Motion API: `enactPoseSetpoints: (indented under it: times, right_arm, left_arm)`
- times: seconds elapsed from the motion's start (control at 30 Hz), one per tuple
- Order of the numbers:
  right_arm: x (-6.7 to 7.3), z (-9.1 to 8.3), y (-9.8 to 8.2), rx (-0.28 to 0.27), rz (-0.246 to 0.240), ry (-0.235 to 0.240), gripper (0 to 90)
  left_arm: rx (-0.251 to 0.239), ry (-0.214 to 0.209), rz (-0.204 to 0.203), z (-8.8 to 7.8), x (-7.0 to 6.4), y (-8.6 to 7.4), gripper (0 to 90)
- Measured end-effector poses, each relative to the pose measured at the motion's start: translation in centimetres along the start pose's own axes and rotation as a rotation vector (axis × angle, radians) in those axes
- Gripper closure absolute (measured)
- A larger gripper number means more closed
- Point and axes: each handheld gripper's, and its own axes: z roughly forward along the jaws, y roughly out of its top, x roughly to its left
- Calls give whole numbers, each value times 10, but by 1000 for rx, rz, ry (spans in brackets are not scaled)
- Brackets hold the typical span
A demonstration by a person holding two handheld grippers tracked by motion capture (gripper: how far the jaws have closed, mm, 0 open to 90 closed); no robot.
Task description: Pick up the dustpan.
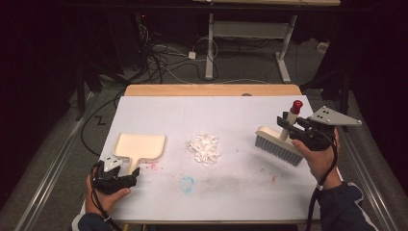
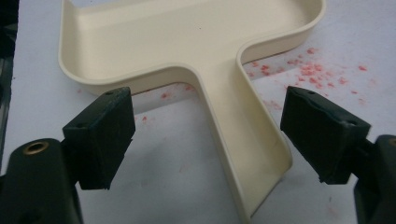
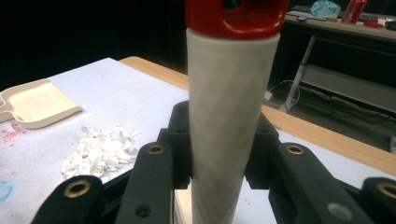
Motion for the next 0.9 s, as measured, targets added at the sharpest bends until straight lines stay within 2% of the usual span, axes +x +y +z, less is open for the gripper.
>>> enactPoseSetpoints:
  times: [0.13,0.2,0.23,0.3,0.4,0.67,0.9]
  right_arm:
    - [1,-4,0,-2,-8,2,701]
    - [1,-5,0,1,-13,2,701]
    - [2,-5,0,3,-9,1,701]
    - [3,-6,0,6,-9,8,701]
    - [5,-6,1,10,-20,11,701]
    - [8,-4,3,10,-23,29,701]
    - [10,-2,1,20,-25,34,701]
  left_arm:
    - [48,19,-21,6,-1,4,213]
    - [51,23,-48,9,-3,7,248]
    - [51,23,-48,9,-3,7,278]
    - [48,6,-98,12,-4,10,344]
    - [47,-6,-98,14,-6,11,449]
    - [54,-19,-109,15,-3,13,616]
    - [65,-26,-83,15,-2,15,635]
